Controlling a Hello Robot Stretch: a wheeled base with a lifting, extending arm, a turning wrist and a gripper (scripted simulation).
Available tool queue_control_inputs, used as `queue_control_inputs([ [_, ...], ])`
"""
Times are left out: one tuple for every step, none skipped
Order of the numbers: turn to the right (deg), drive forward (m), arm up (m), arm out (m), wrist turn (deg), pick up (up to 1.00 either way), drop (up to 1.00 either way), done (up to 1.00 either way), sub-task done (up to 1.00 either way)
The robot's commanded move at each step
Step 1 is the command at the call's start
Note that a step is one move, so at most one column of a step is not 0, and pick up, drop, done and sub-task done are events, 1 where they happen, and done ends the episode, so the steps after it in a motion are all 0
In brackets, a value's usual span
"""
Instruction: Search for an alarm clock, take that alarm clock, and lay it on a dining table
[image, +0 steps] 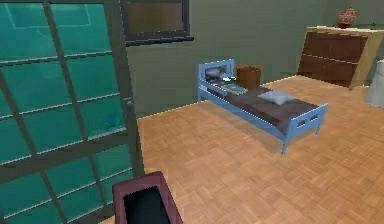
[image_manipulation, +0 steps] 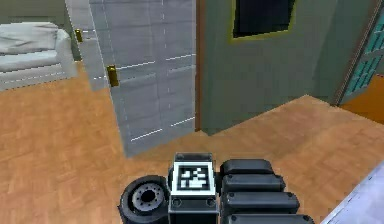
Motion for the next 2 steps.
queue_control_inputs([
  [0.0, 0.25, 0.00, 0.00, 0.0, 0.00, 0.00, 0.00, 0.00],
  [-30.0, 0.00, 0.00, 0.00, 0.0, 0.00, 0.00, 0.00, 0.00],
])
